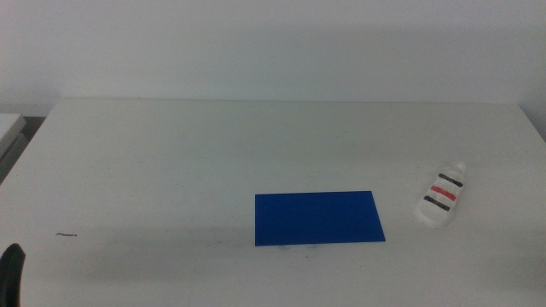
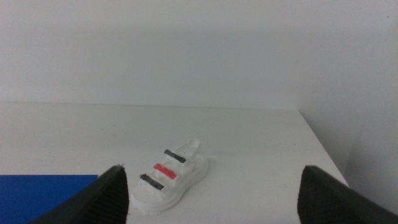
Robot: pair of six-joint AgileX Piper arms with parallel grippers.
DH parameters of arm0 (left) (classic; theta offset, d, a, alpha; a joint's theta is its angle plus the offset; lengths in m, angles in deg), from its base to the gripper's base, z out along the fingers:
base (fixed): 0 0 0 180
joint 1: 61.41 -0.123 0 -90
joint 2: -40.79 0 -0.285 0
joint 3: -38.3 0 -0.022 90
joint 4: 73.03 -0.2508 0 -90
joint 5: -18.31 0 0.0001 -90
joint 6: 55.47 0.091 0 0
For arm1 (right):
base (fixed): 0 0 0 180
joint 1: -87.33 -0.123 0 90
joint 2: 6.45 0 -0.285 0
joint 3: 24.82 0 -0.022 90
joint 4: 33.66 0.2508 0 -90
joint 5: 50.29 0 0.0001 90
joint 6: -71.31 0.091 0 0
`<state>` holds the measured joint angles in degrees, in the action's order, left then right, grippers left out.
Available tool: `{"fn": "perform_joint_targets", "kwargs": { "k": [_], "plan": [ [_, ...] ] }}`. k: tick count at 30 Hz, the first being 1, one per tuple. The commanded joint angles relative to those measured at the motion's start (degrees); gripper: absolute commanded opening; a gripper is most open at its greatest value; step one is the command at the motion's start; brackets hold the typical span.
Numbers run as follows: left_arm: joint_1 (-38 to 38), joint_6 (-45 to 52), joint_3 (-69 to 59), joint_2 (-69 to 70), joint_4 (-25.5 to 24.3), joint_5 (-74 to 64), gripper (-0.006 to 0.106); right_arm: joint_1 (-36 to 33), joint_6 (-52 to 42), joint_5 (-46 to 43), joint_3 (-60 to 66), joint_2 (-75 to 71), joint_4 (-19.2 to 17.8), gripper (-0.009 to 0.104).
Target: Use one arm to grab the shoe from the table and place it on the mat.
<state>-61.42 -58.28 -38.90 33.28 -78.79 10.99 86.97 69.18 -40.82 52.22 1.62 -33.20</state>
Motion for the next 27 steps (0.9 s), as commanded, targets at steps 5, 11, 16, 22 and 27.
{"fn": "perform_joint_targets", "kwargs": {
  "k": [5, 11, 16, 22, 27],
  "plan": [
    [0.01, -0.08, -0.02, -0.28, 0.23, 0.70, 0.094, 0.37, -0.27, 4.17, -3.24, 1.42, 0.22, 0.092],
    [0.01, -0.08, -0.02, -0.28, 0.23, 0.70, 0.094, 0.37, -0.27, 15.72, -18.86, 19.52, 5.80, 0.092],
    [0.01, -0.08, -0.02, -0.28, 0.23, 0.70, 0.094, 0.37, -0.27, 36.67, -34.83, 38.82, 10.81, 0.092],
    [0.01, -0.08, -0.02, -0.28, 0.23, 0.70, 0.094, 0.37, 17.35, 43.09, -50.89, 60.01, 10.16, 0.092],
    [0.01, -0.08, -0.02, -0.28, 0.23, 0.70, 0.094, -2.94, 52.38, 43.18, -61.85, 77.24, -2.69, 0.092]
  ]
}}
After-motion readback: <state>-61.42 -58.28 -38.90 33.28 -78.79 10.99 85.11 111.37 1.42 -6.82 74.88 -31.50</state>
